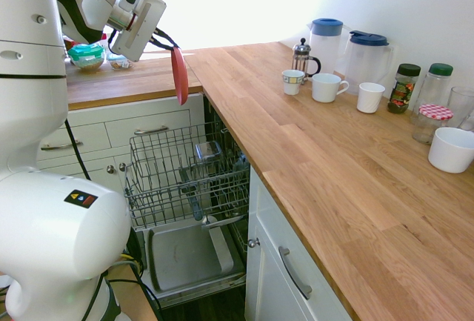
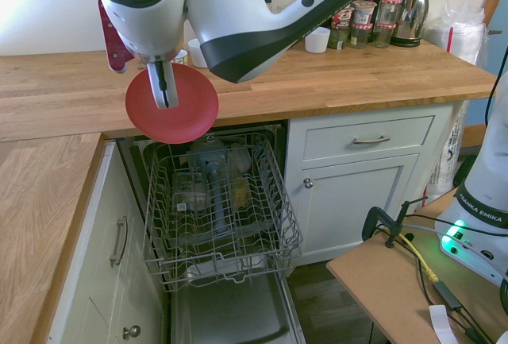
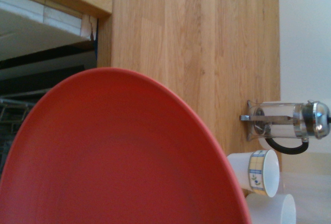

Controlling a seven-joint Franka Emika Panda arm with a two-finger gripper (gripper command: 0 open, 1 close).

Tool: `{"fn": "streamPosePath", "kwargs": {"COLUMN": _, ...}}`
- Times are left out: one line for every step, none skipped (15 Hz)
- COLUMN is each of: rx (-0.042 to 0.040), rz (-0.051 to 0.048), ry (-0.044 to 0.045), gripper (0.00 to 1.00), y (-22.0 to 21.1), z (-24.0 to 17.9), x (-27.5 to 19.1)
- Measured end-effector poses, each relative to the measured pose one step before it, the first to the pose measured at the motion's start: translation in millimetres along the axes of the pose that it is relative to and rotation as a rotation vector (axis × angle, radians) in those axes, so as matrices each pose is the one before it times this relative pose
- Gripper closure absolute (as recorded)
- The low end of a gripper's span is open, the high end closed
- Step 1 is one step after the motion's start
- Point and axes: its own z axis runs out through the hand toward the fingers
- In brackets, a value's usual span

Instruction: Put the plate in the dishwasher

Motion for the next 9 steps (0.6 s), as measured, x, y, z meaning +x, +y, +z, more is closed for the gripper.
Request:
{"fn": "streamPosePath", "kwargs": {"rx": 0.00838, "rz": -0.01016, "ry": -0.00534, "gripper": 1.00, "y": -5.24, "z": 5.68, "x": -9.59}}
{"fn": "streamPosePath", "kwargs": {"rx": 0.00810, "rz": -0.00442, "ry": -0.00488, "gripper": 1.00, "y": -5.33, "z": 5.36, "x": -9.90}}
{"fn": "streamPosePath", "kwargs": {"rx": 0.00569, "rz": -0.00405, "ry": -0.00209, "gripper": 1.00, "y": -5.22, "z": 5.31, "x": -9.74}}
{"fn": "streamPosePath", "kwargs": {"rx": 0.00384, "rz": -0.00560, "ry": 0.00114, "gripper": 1.00, "y": -5.15, "z": 5.29, "x": -8.66}}
{"fn": "streamPosePath", "kwargs": {"rx": 0.00518, "rz": -0.00658, "ry": 0.00597, "gripper": 1.00, "y": -6.56, "z": 6.24, "x": -7.93}}
{"fn": "streamPosePath", "kwargs": {"rx": 0.01062, "rz": -0.00511, "ry": 0.00505, "gripper": 1.00, "y": -8.09, "z": 7.64, "x": -6.39}}
{"fn": "streamPosePath", "kwargs": {"rx": 0.00944, "rz": -0.00302, "ry": 0.00539, "gripper": 1.00, "y": -8.22, "z": 8.83, "x": -5.32}}
{"fn": "streamPosePath", "kwargs": {"rx": 0.00966, "rz": 0.00046, "ry": 0.00260, "gripper": 1.00, "y": -8.37, "z": 9.63, "x": -6.21}}
{"fn": "streamPosePath", "kwargs": {"rx": 0.00606, "rz": 0.00404, "ry": 0.00076, "gripper": 1.00, "y": -8.39, "z": 8.16, "x": -6.58}}
